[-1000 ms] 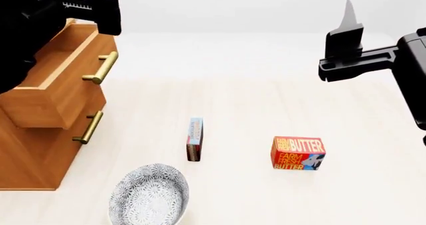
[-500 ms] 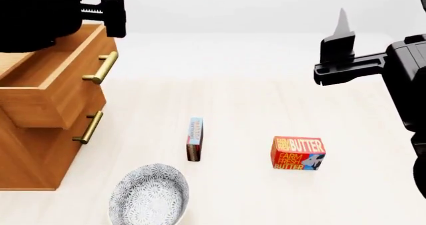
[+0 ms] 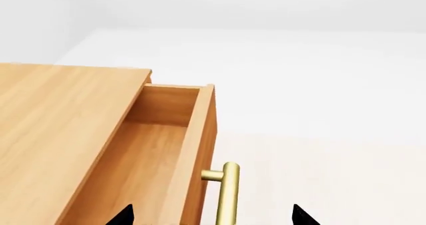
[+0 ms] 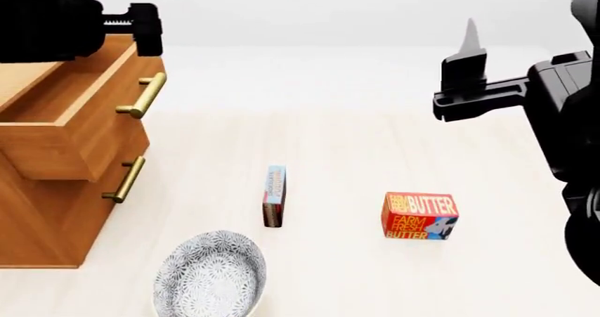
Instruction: Put the chocolate pudding in the top drawer of the cabinet and close it.
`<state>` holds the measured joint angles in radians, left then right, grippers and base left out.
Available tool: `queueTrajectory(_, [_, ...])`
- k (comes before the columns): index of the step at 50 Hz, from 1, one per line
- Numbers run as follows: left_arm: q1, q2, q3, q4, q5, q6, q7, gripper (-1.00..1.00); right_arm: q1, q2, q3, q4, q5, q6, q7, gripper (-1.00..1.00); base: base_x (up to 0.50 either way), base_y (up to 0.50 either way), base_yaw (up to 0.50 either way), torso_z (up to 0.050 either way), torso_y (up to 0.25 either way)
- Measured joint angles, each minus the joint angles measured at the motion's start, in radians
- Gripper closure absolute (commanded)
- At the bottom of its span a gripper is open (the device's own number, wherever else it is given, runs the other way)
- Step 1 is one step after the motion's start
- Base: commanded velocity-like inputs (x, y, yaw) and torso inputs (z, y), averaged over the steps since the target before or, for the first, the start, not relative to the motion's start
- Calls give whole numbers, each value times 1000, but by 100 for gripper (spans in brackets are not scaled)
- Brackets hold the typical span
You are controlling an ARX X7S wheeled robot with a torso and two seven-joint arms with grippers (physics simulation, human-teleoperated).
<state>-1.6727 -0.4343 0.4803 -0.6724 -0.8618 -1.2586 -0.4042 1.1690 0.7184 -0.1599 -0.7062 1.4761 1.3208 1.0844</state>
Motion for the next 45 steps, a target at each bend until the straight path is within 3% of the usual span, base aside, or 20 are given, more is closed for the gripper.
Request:
queueTrajectory(20, [-34, 48, 79, -261, 90, 104, 99, -100, -22, 1, -23, 8, -51, -27, -34, -100, 0, 0, 0, 0, 0])
queueTrajectory(45, [45, 58, 89, -358, 110, 179, 135, -100, -54, -3, -57, 24, -127, -66, -82, -100, 0, 0, 0, 0, 0])
